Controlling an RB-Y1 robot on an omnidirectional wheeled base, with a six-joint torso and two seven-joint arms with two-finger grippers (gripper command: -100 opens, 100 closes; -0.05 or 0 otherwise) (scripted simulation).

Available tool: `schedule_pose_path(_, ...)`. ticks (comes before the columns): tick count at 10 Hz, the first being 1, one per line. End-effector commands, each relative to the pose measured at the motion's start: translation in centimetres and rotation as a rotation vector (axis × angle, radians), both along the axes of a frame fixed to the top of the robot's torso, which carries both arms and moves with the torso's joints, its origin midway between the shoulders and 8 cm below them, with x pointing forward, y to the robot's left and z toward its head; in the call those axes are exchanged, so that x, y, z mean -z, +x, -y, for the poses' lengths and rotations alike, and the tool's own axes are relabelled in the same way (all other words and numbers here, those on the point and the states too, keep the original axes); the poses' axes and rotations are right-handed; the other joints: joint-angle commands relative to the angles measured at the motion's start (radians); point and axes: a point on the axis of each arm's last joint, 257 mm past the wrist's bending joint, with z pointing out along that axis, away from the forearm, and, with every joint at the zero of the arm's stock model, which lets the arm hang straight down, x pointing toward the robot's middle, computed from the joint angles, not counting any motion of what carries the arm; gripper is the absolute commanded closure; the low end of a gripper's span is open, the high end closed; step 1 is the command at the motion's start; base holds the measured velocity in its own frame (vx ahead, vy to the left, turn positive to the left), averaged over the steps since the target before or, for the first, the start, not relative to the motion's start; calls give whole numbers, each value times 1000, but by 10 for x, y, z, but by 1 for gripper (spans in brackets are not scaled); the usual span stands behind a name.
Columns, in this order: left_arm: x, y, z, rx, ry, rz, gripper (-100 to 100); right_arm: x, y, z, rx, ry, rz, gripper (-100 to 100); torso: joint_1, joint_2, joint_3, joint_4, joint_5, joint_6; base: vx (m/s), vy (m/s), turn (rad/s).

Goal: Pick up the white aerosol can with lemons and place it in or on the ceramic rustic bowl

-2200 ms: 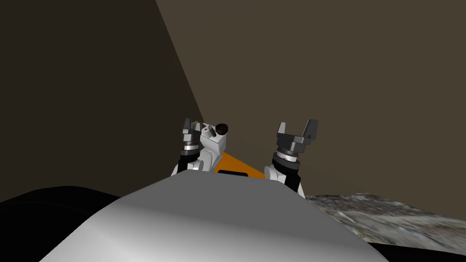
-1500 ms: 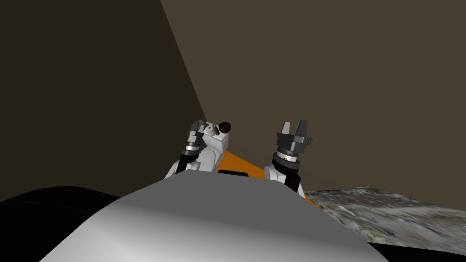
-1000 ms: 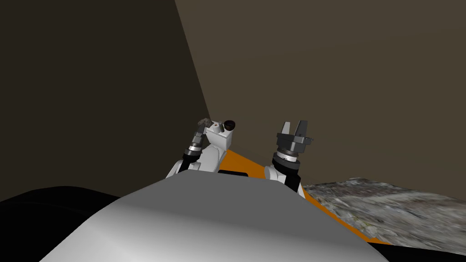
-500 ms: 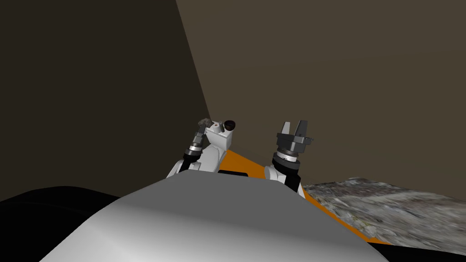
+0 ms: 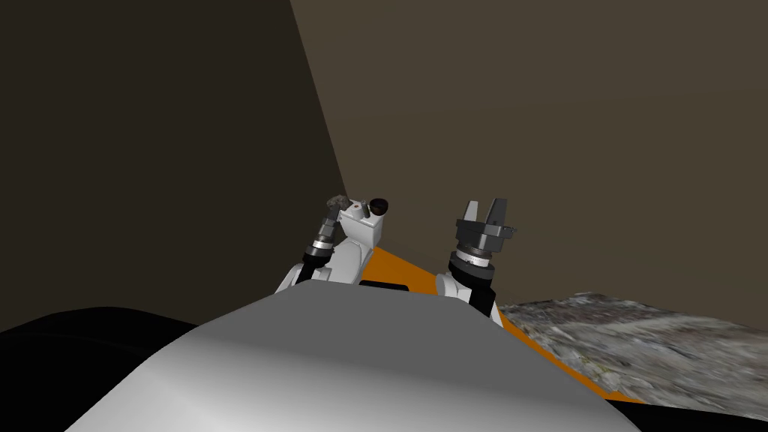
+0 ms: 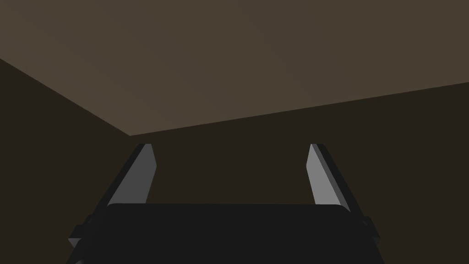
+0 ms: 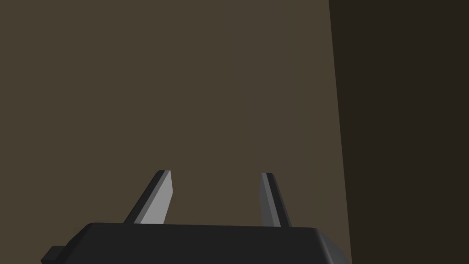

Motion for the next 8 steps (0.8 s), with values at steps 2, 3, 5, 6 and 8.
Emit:
schedule_pose_path(2,5,3,0,-9,6,-13,-100,0,0,0,0,0,0,0,0,0,0,0,0,0,-6,-6,-18)
schedule_pose_path(3,5,3,0,-9,6,-13,-100,0,0,0,0,0,0,0,0,0,0,0,0,0,-12,-15,-41)
schedule_pose_path(5,5,3,0,-9,6,-13,-100,0,0,0,0,0,0,0,0,0,0,0,0,0,6,8,22)
schedule_pose_path(6,5,3,0,-9,6,-13,-100,0,0,0,0,0,0,0,1,-1,0,0,0,0,7,8,22)
schedule_pose_path(8,5,3,0,-9,6,-13,-100,0,0,0,0,0,0,0,0,0,0,0,0,0,0,0,0)
